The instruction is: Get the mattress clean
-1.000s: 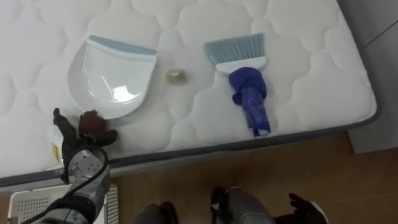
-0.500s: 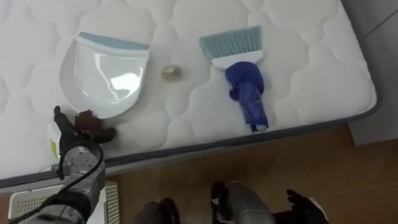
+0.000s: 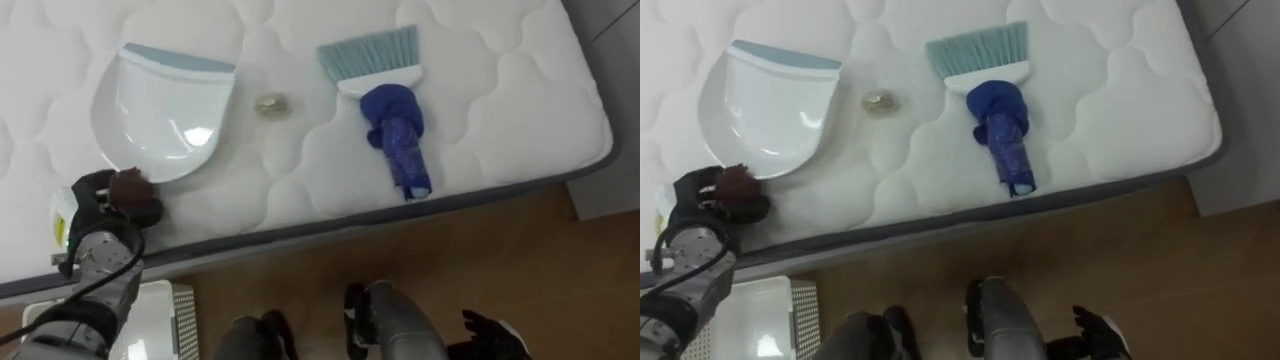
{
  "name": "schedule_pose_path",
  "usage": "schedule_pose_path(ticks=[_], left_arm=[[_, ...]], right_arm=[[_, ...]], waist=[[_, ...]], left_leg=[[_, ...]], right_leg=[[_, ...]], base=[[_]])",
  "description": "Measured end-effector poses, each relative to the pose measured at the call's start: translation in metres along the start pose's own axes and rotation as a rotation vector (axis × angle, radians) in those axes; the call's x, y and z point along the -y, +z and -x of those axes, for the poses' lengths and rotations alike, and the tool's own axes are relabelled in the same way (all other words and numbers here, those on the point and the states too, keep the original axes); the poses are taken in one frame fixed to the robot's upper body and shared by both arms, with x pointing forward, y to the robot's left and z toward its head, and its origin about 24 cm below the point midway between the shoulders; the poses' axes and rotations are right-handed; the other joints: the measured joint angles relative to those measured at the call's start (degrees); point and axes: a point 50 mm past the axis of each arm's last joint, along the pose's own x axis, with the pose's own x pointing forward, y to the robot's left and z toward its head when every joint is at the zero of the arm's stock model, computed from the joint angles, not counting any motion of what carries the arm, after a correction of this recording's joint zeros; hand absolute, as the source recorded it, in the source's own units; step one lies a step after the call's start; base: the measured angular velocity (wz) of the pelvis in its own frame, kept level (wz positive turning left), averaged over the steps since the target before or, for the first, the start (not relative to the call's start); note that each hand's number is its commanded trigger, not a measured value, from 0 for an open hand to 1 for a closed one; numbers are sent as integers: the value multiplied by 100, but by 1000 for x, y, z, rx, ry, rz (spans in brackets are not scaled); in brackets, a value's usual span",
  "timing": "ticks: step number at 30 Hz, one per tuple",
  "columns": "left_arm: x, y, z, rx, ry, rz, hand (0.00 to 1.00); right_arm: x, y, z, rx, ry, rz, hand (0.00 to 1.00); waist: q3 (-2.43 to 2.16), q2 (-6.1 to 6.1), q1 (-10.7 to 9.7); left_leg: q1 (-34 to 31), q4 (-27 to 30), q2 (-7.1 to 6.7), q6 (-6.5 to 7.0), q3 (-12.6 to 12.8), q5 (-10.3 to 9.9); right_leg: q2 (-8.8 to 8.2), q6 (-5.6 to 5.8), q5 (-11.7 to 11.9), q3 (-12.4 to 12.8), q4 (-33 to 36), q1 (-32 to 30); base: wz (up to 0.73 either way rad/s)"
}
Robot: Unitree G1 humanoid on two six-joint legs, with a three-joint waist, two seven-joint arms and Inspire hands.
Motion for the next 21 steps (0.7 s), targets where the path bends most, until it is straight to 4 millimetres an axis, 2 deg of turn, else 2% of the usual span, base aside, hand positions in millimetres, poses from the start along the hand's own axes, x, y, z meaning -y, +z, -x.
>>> schedule_pose_path(ticks=[2,10,21], left_arm=[[-1,1,-1,-10,-5,-26,100],[15,-2,5,-46,-90,-58,100],[12,2,3,6,-94,-187,100]], right_arm=[[1,1,0,2,-3,1,0],[1,0,0,-10,-16,2,0],[1,0,0,-23,-6,7,0]], waist=[[6,17,-1],[4,21,3],[18,-17,-5]], left_leg=[[9,-9,-4,4,16,-3],[40,-89,-109,34,21,-15],[52,-74,-101,41,49,-16]], right_leg=[[-7,1,0,8,-2,0],[-94,68,-21,26,1,2],[-100,78,-28,38,-13,15]], base=[[-2],[3],[0]])
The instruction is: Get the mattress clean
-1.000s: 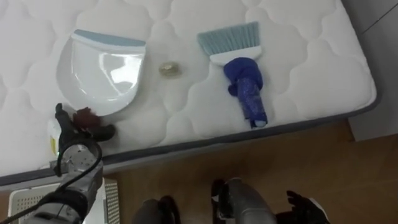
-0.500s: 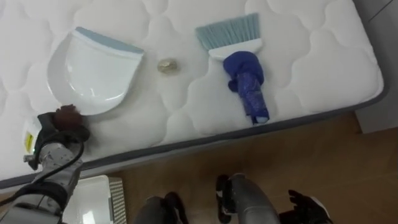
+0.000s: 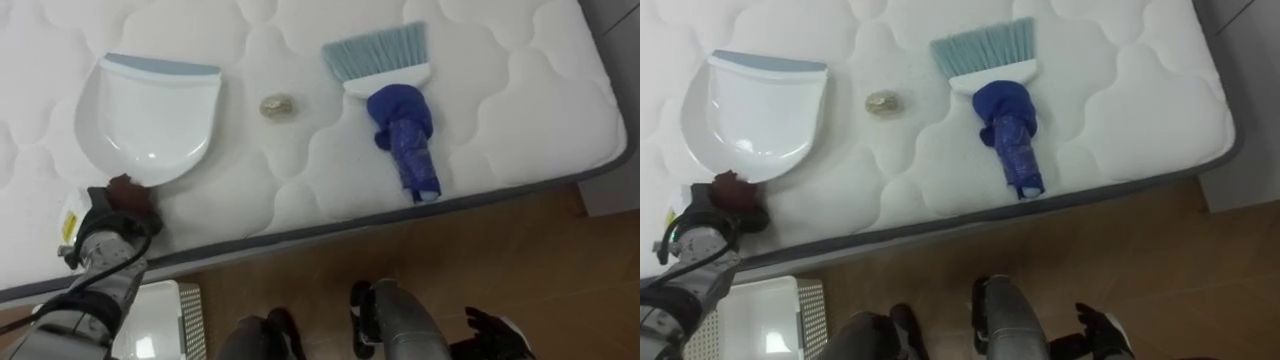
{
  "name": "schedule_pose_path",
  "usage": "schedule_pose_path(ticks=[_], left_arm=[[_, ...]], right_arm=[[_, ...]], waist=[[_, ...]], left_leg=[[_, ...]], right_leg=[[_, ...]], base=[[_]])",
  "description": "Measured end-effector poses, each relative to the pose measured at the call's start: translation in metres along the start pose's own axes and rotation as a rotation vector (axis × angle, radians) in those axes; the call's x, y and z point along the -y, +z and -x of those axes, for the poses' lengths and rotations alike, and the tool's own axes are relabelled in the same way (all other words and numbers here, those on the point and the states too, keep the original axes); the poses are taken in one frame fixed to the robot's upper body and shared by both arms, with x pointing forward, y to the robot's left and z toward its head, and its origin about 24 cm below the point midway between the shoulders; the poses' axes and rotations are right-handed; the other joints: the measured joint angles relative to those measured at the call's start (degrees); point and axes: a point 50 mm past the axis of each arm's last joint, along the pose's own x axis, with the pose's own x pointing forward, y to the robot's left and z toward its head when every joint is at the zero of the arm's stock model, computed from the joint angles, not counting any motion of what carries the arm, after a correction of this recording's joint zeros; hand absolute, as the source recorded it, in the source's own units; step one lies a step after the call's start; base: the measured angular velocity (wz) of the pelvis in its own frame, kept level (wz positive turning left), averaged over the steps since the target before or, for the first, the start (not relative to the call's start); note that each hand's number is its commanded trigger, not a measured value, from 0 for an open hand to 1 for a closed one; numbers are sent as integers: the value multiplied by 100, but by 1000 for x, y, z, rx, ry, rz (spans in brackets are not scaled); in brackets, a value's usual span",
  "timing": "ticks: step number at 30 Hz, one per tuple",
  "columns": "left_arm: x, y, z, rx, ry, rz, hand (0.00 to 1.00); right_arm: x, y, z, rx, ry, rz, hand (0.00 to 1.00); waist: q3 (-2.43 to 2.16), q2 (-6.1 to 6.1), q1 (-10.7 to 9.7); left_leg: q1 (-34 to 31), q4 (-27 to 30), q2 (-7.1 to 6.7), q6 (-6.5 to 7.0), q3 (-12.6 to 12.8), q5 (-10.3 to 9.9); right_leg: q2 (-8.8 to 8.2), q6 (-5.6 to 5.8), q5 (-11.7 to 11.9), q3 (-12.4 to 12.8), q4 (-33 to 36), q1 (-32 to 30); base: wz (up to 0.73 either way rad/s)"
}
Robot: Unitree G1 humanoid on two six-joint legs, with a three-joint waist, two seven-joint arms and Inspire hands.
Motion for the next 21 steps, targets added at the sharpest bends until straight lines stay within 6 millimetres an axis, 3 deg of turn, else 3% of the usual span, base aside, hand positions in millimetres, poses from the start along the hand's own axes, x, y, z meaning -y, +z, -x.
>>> schedule_pose_path(ticks=[5,14,21], left_arm=[[-2,5,-1,39,6,-71,100],[-5,16,0,232,71,-361,100],[-15,31,1,421,167,-431,100]], right_arm=[[0,0,0,2,-6,-7,0],[3,1,1,37,-34,-66,0],[17,20,-2,104,-82,-331,0]], waist=[[0,1,-20],[11,15,11],[7,26,27]], left_leg=[[4,10,23,17,32,-9],[57,-31,111,43,95,-13],[97,-82,100,45,140,-12]], right_leg=[[2,17,11,-1,-25,15],[6,29,17,-38,-87,100],[-2,33,20,-9,-99,95]], base=[[-2],[2],[-1]])
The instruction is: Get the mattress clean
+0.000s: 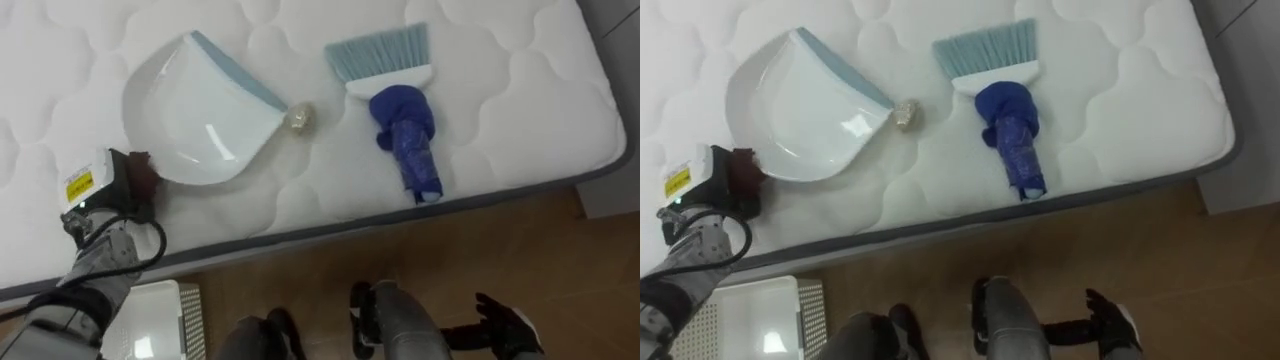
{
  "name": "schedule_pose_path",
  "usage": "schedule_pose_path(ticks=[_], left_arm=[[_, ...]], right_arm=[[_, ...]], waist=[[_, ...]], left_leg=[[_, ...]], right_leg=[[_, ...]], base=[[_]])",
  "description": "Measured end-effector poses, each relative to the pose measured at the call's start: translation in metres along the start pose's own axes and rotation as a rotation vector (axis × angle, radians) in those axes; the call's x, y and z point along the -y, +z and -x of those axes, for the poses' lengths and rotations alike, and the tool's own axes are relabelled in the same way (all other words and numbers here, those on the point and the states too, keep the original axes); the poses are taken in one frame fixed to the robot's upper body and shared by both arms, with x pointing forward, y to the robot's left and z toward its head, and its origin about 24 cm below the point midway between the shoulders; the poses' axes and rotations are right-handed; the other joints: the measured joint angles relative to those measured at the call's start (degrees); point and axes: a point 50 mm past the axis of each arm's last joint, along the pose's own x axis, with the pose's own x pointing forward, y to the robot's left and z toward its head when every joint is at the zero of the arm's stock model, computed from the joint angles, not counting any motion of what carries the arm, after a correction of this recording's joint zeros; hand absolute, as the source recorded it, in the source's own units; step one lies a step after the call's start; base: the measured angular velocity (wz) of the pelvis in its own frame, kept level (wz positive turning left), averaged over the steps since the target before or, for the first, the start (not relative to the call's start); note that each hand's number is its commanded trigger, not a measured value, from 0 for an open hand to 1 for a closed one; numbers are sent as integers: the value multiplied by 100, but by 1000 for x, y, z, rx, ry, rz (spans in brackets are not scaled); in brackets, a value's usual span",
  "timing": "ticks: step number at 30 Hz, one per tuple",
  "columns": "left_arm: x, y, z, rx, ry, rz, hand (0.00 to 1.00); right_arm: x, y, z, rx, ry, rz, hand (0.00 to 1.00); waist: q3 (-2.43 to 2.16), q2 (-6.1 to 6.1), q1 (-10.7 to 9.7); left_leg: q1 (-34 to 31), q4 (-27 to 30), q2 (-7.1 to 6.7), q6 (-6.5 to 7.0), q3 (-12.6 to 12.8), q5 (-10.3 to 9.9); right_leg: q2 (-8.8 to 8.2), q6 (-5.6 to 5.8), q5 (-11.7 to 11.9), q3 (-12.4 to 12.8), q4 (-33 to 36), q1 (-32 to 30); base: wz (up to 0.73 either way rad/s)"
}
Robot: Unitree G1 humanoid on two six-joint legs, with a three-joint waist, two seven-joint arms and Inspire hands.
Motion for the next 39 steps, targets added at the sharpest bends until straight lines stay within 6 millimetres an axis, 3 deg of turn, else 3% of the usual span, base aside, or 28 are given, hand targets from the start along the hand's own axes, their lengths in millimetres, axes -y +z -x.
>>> schedule_pose_path(ticks=[8,15,17,19,22,25,30,33,39], left_arm=[[2,0,4,78,-6,-72,100],[1,-17,11,103,-10,-150,100],[4,-19,13,111,-20,-167,100],[6,-22,16,121,-34,-187,100],[5,-24,16,124,-28,-199,100],[11,-29,24,140,-46,-236,100],[22,-34,38,178,-84,-273,100],[27,-42,47,166,-106,-279,100],[27,-42,47,168,-103,-284,100]], right_arm=[[8,21,-5,46,-61,-160,0],[8,47,-7,128,-89,-212,0],[8,53,-7,147,-98,-216,0],[8,64,-7,181,-116,-222,0],[7,79,-5,245,-124,-225,0],[7,86,-2,290,-148,-162,0],[8,95,0,339,-189,-115,0],[8,98,2,359,-227,-92,0],[0,140,17,591,-271,-100,0]], waist=[[-5,2,-4],[-32,-39,-5],[-34,-43,10],[-71,-88,47],[-79,-105,41],[-92,-124,46],[-156,-216,168],[-155,-216,169],[-162,-209,175]], left_leg=[[33,-51,-3,4,25,7],[62,-97,-104,34,25,92],[127,-156,-80,56,128,110],[217,-220,-77,84,249,126],[288,-314,-83,135,324,157],[463,-453,-105,156,352,168],[604,-664,-95,175,434,189],[614,-700,-102,191,444,201],[610,-763,-104,220,473,225]], right_leg=[[6,10,8,15,-29,9],[-47,25,16,11,-79,35],[-53,51,32,20,-123,80],[-55,80,51,95,-162,110],[-69,129,90,171,-217,130],[-58,169,116,226,-333,284],[22,210,267,310,-565,369],[21,233,348,310,-608,375],[8,241,408,283,-687,374]], base=[[-1],[2],[4],[-11],[-9],[-12],[-12],[-1],[-1]])
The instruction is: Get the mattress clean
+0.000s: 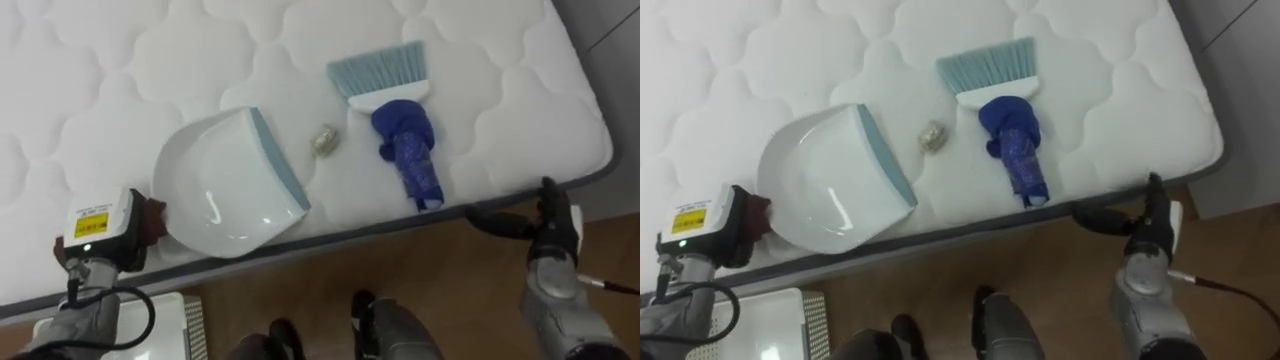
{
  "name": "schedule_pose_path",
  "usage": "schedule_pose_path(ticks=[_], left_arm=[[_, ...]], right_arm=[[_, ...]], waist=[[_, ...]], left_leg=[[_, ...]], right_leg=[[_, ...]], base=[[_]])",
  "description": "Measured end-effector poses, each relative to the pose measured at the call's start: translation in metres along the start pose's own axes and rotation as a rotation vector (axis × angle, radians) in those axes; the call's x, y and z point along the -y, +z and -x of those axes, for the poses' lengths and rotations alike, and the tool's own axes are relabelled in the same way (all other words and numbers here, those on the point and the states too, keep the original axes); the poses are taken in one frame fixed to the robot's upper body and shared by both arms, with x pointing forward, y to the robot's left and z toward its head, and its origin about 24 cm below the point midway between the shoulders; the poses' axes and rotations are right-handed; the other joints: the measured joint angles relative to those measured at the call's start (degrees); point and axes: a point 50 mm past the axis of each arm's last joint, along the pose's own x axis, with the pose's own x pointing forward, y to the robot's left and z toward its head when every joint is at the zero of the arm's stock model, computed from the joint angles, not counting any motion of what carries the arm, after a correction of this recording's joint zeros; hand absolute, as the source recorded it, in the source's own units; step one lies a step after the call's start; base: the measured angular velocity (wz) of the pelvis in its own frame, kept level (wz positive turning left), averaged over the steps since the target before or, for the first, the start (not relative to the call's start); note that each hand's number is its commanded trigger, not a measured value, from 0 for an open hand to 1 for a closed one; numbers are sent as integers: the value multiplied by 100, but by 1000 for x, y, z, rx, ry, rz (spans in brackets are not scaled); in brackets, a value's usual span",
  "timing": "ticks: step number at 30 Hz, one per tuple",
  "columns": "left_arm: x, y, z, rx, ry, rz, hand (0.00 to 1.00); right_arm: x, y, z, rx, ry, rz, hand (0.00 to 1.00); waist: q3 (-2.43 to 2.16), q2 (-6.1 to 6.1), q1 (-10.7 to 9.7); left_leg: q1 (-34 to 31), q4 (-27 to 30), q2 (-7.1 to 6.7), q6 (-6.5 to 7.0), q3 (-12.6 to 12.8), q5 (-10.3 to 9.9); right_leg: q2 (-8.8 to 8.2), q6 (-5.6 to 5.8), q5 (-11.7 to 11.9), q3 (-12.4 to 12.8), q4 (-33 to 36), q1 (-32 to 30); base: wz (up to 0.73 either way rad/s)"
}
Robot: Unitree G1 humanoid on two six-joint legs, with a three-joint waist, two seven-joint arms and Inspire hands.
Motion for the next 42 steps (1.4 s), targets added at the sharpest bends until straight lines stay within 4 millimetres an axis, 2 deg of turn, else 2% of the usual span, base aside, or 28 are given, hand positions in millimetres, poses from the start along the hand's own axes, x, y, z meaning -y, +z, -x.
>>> schedule_pose_path(ticks=[5,13,23,26,32,36,39,42], left_arm=[[4,3,2,13,-16,-16,100],[6,2,4,5,-35,-34,100],[4,5,-3,-1,-95,-9,100],[2,7,-6,7,-106,-4,100],[0,11,-10,27,-128,20,100],[-1,12,-11,36,-126,25,100],[-5,15,-15,44,-118,30,100],[-10,18,-20,54,-99,35,100]], right_arm=[[-8,25,-1,168,-37,105,0],[-18,59,2,344,-91,106,0],[-24,56,3,318,-41,76,0],[-29,51,3,287,23,77,0],[-29,26,0,129,90,21,0],[-32,24,0,90,145,-44,0],[-36,29,-2,95,191,-60,0],[-39,34,-3,109,215,-61,0]], waist=[[0,0,9],[2,-4,41],[20,-38,164],[24,-43,210],[30,-32,363],[48,-34,428],[120,3,481],[170,2,548]], left_leg=[[11,9,3,6,4,4],[-24,-12,-3,6,28,4],[-17,-9,14,13,55,8],[-36,-10,17,13,49,8],[-92,14,42,13,-35,7],[-123,38,64,12,-54,7],[-180,87,93,11,-58,4],[-297,129,88,11,-51,3]], right_leg=[[-8,4,1,-10,-6,20],[-25,3,-1,4,23,-45],[-26,-1,-6,-10,-14,-29],[-22,0,-5,-22,-44,-25],[-6,-2,-2,-116,-94,0],[-2,-4,0,-158,-96,0],[-25,-15,-1,-252,-90,-27],[-70,-44,-14,-289,2,-167]], base=[[0],[0],[0],[0],[3],[3],[0],[0]])
